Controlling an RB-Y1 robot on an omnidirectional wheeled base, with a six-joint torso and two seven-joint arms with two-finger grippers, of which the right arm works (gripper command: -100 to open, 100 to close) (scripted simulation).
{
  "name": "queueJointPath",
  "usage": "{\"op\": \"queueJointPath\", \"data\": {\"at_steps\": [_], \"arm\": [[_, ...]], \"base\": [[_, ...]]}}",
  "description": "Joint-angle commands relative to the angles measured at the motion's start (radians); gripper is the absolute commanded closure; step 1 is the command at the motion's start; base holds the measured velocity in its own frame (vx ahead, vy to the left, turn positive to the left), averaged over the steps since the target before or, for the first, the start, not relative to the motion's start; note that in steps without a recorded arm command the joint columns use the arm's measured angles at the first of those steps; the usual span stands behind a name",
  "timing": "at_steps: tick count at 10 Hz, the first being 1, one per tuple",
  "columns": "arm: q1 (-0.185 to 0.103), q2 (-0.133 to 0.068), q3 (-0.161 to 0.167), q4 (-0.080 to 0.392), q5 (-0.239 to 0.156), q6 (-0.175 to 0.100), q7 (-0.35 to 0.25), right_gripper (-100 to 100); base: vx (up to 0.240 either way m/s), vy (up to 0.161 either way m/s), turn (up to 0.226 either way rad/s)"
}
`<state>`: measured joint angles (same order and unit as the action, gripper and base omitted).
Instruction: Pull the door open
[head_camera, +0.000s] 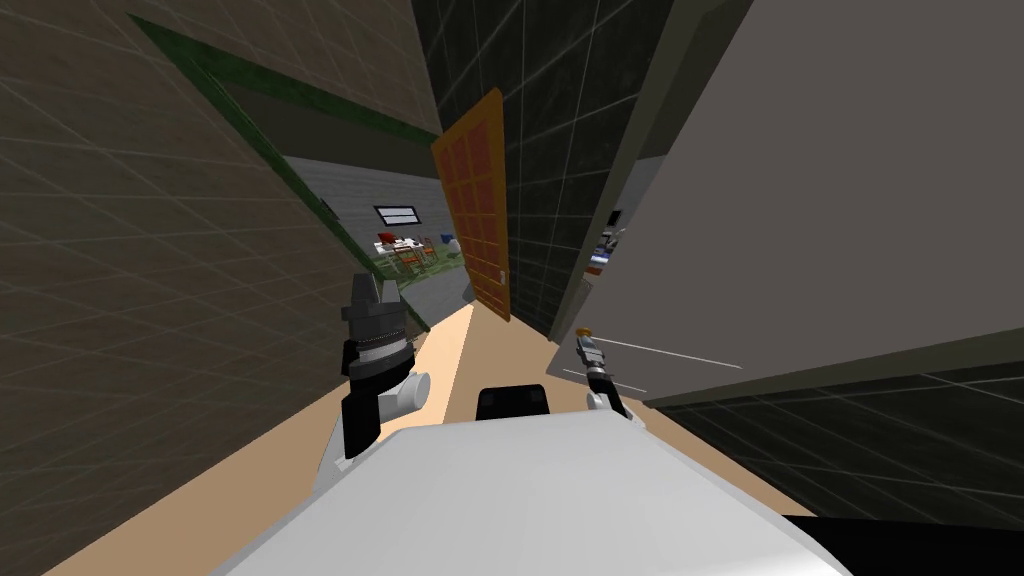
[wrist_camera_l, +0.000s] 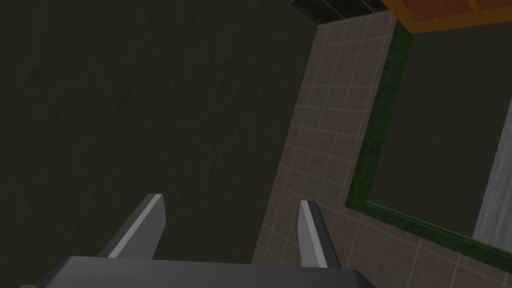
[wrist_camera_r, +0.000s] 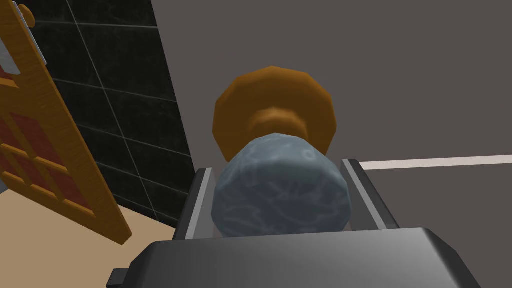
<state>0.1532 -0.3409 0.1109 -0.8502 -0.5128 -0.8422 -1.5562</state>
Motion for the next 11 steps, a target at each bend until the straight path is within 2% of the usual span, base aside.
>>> {"op": "queueJointPath", "data": {"at_steps": [1,4,5,6,11], "arm": [[0.011,-0.017,0.026,-0.003,0.013,-0.015,-0.027,100],[0.033,-0.050,0.067,-0.015,0.034,-0.040,-0.072,100],[0.032,-0.045,0.060,-0.014,0.031,-0.030,-0.063,100],[0.047,-0.058,0.080,-0.013,0.041,-0.047,-0.084,100],[0.080,-0.106,0.126,-0.012,0.067,-0.107,-0.144,100]], "base": [[-0.270,-0.053,0.143],[-0.276,-0.024,0.110],[-0.119,-0.005,0.016],[-0.172,-0.020,0.100],[-0.223,-0.038,0.121]]}}
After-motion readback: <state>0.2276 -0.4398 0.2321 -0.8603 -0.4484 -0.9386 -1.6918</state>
